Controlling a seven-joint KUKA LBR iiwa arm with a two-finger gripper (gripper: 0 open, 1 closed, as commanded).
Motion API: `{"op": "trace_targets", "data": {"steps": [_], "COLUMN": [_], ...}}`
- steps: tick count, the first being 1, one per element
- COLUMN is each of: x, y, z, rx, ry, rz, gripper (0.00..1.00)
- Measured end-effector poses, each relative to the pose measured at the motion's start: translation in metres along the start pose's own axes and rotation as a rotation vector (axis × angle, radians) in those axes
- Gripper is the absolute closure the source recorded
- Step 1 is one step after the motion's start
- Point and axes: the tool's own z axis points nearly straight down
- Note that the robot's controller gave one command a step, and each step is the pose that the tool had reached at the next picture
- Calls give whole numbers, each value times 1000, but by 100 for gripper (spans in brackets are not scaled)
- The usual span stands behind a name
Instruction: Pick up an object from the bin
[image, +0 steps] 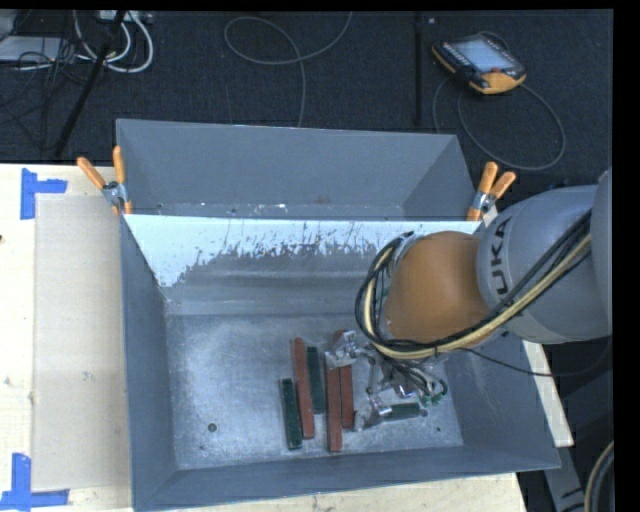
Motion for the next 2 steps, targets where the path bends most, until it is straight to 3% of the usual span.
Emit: {"op": "trace_targets", "data": {"steps": [1,2], "x": [1,5], "y": [-1,0], "z": [4,4], "rx": [-1,-3], "ry": [1,17], "rz": [-6,-6], "gripper": [100,0]}}
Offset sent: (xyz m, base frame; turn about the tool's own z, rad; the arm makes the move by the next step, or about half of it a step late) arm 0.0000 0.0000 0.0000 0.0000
